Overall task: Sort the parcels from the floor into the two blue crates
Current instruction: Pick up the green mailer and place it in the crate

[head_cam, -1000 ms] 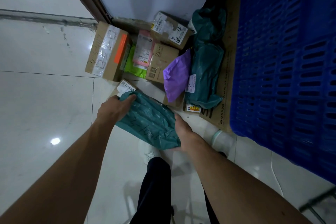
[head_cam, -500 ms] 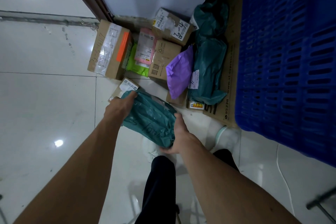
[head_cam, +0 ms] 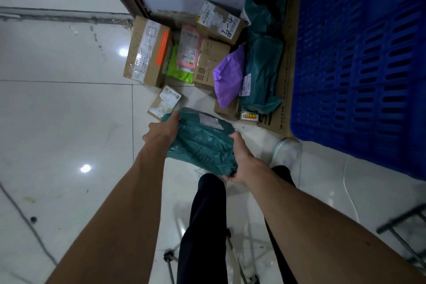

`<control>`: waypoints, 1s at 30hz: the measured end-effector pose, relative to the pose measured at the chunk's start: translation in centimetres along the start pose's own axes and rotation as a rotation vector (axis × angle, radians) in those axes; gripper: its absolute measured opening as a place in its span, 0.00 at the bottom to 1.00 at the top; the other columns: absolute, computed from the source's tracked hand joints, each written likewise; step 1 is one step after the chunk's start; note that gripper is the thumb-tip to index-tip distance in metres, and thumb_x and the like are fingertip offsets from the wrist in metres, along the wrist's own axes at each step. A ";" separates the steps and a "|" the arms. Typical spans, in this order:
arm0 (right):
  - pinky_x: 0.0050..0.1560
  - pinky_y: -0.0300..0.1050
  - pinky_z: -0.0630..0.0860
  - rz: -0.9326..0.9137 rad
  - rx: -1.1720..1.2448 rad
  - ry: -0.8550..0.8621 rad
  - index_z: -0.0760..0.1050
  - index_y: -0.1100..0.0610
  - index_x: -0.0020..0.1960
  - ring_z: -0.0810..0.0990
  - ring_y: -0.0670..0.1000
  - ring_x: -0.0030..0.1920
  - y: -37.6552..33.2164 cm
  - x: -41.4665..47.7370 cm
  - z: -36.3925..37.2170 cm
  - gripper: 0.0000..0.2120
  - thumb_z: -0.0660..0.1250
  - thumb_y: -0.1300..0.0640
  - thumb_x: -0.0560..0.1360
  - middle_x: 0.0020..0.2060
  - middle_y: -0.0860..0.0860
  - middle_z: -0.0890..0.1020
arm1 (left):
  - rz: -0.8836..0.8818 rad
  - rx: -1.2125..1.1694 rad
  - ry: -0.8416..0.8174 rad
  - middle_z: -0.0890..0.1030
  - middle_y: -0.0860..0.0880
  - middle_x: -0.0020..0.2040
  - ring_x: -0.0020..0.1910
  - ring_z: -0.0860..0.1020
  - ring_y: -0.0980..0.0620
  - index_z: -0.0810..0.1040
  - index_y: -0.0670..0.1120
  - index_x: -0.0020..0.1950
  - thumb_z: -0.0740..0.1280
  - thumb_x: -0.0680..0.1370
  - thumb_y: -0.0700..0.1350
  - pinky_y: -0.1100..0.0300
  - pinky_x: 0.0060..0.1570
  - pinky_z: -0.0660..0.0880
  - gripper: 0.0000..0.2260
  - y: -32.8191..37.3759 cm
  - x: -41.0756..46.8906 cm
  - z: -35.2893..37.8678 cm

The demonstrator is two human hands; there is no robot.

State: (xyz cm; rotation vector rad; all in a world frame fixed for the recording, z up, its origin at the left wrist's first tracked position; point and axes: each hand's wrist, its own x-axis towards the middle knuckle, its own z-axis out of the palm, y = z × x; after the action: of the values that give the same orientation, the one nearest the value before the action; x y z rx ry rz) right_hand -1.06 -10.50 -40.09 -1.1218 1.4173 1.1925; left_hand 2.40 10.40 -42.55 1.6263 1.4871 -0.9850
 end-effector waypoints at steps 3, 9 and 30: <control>0.46 0.46 0.77 -0.016 -0.020 0.015 0.82 0.55 0.55 0.84 0.57 0.53 0.5 -4.8 -0.8 0.31 0.61 0.32 0.67 0.50 0.56 0.87 | -0.024 -0.016 -0.027 0.77 0.41 0.58 0.52 0.78 0.38 0.69 0.49 0.66 0.63 0.50 0.77 0.41 0.51 0.79 0.51 -0.5 -2.5 -1.4; 0.43 0.39 0.75 -0.128 -0.104 -0.021 0.79 0.54 0.48 0.83 0.51 0.42 1.1 -16.3 -3.4 0.24 0.59 0.35 0.73 0.42 0.52 0.85 | -0.019 -0.196 -0.107 0.80 0.43 0.54 0.50 0.81 0.39 0.73 0.47 0.65 0.67 0.59 0.71 0.43 0.46 0.81 0.42 -0.7 -15.8 -5.8; 0.54 0.50 0.79 -0.691 -0.258 0.074 0.76 0.52 0.65 0.82 0.55 0.54 -2.7 -44.9 -11.7 0.38 0.62 0.29 0.64 0.59 0.54 0.81 | 0.400 -0.369 -0.399 0.80 0.43 0.56 0.52 0.80 0.44 0.75 0.50 0.59 0.64 0.74 0.59 0.44 0.59 0.77 0.18 3.3 -44.7 -15.3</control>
State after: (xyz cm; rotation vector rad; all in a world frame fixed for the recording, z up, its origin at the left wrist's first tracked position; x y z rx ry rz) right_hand 6.77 -19.15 4.90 -1.6719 0.8141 0.8414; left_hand 4.71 3.46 4.28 1.2965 0.9568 -0.7057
